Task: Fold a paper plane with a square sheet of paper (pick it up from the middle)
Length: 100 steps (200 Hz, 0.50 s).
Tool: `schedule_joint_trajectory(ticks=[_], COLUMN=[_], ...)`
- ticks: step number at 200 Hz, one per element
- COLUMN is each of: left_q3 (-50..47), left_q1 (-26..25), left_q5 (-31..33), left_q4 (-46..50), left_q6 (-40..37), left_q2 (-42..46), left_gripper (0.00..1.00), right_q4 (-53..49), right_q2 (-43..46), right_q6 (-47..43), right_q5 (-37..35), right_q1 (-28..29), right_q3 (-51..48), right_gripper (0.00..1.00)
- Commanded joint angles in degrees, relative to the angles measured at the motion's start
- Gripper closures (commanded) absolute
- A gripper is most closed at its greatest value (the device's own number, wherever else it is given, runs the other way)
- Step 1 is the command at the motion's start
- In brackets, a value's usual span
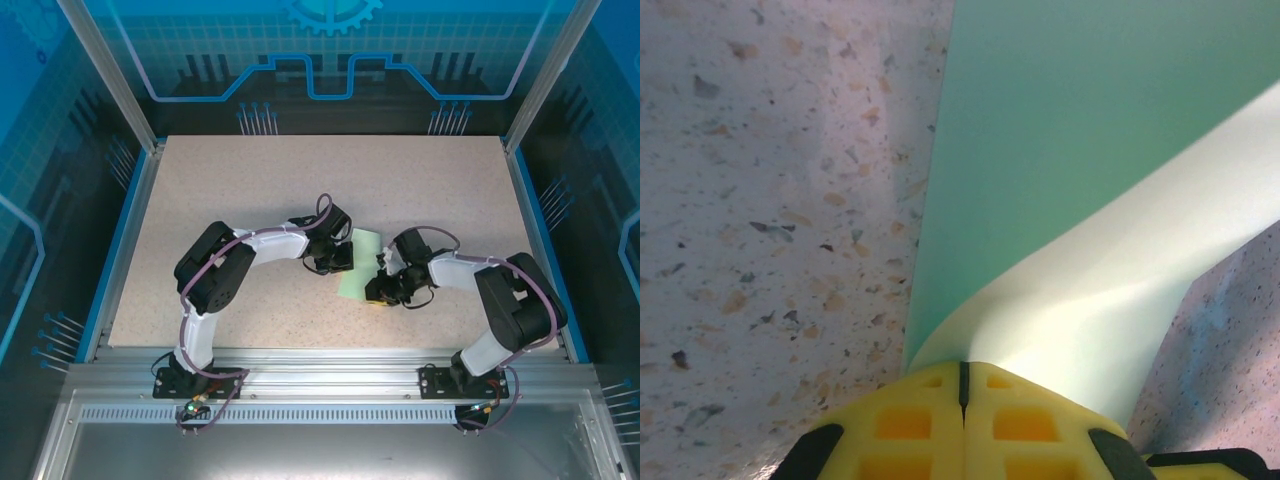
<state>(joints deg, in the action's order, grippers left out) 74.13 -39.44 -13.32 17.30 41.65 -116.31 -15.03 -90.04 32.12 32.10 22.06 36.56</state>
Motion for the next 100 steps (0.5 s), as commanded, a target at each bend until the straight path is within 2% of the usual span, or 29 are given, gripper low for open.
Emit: schedule_joint_trajectory(ticks=[1,26,53,100], left_q3=[0.65,0.7,0.67,0.41], left_q1=[-0.9,-0.92,-0.92,-0.95], left_q5=[0.57,0.58,0.57,0.49], left_q4=[4.1,4.14,4.06,4.38], left_q6=[-1.28,-1.39,-1.38,-1.66], left_q2=[-2.05,-2.13,-2.21,-2.11], left_gripper=[1.0,1.0,1.0,1.0], right_q4=[-1.32,-2.35,-1.44,1.4], right_q2=[4.52,5.87,2.16,-4.33], right_q6=[-0.06,0.14,0.1,-0.43], right_q5=[2.68,1.36,0.42,2.38], right_q1=[-1.83,-5.77,-8.74,-9.26], right_q3=[1.97,4.73,7.33,9.26], right_gripper=[0.79,0.79,0.79,0.79])
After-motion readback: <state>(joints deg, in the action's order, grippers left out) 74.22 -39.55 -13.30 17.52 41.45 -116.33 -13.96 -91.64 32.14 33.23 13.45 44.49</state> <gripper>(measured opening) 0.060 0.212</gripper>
